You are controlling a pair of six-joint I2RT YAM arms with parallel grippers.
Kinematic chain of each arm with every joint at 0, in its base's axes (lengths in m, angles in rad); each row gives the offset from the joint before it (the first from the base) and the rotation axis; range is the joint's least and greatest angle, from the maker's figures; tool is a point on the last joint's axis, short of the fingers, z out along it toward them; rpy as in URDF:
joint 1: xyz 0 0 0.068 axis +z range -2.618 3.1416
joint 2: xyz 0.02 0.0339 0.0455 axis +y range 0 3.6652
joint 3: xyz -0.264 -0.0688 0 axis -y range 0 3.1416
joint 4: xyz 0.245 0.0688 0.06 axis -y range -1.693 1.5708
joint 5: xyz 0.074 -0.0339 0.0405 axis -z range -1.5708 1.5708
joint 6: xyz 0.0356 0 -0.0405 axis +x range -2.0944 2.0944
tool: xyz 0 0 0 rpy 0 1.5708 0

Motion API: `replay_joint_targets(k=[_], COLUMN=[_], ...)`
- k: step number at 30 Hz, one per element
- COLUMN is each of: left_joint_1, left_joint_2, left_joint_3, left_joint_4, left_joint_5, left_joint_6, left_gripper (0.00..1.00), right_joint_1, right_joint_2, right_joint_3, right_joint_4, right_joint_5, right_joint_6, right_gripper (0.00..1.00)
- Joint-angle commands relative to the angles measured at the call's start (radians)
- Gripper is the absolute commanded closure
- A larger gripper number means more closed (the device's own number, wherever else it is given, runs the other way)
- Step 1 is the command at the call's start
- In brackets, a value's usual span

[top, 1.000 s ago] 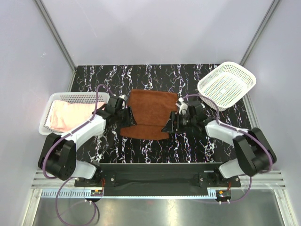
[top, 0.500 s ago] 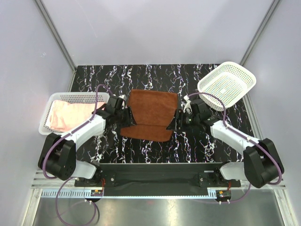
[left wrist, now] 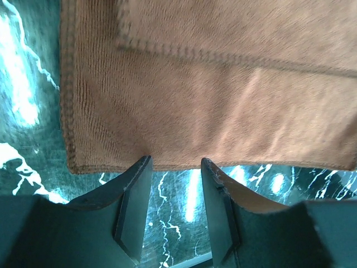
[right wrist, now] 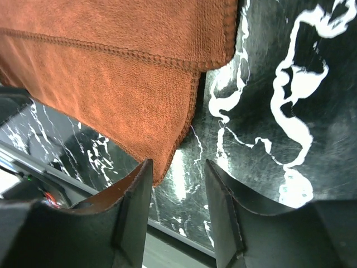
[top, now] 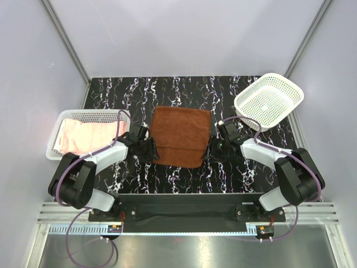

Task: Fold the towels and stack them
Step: Fold the towel

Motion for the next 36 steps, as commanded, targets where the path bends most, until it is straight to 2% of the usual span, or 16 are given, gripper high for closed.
replay_joint_targets(k=[1, 9, 14, 15, 19, 24, 30, 36], left_joint_1=[-0.007, -0.041, -0.056, -0.056, -0.056, -0.056, -0.055, -0.055], left_joint_2=[-0.001, -0.060, -0.157, -0.169, -0.215, -0.237, -0.254, -0.255], left_joint_3=[0.002, -0.031, 0.019, 0.030, 0.080, 0.108, 0.093, 0.091], left_joint_4=[0.081, 0.084, 0.038, 0.014, -0.042, -0.079, -0.071, -0.065], left_joint_5=[0.007, -0.029, -0.030, -0.033, -0.076, -0.093, -0.098, -0.109], left_joint_6=[-0.014, -0.030, -0.035, -0.032, -0.012, 0.006, 0.003, 0.008], left_gripper=[0.55, 0.55, 0.54, 0.54, 0.52, 0.52, 0.52, 0.51], right_joint_1=[0.018, 0.028, 0.028, 0.028, 0.028, 0.028, 0.033, 0.048], right_joint_2=[-0.019, 0.010, -0.020, -0.028, -0.023, -0.013, -0.019, -0.003], right_joint_3=[-0.034, -0.104, -0.108, -0.110, -0.101, -0.113, -0.136, -0.130], right_joint_4=[0.060, 0.157, 0.166, 0.184, 0.211, 0.217, 0.209, 0.218], right_joint_5=[0.024, 0.027, 0.052, 0.041, 0.012, 0.007, 0.018, 0.009], right_joint_6=[0.136, 0.232, 0.210, 0.209, 0.216, 0.273, 0.319, 0.339], right_gripper=[0.50, 0.52, 0.74, 0.74, 0.74, 0.65, 0.60, 0.61])
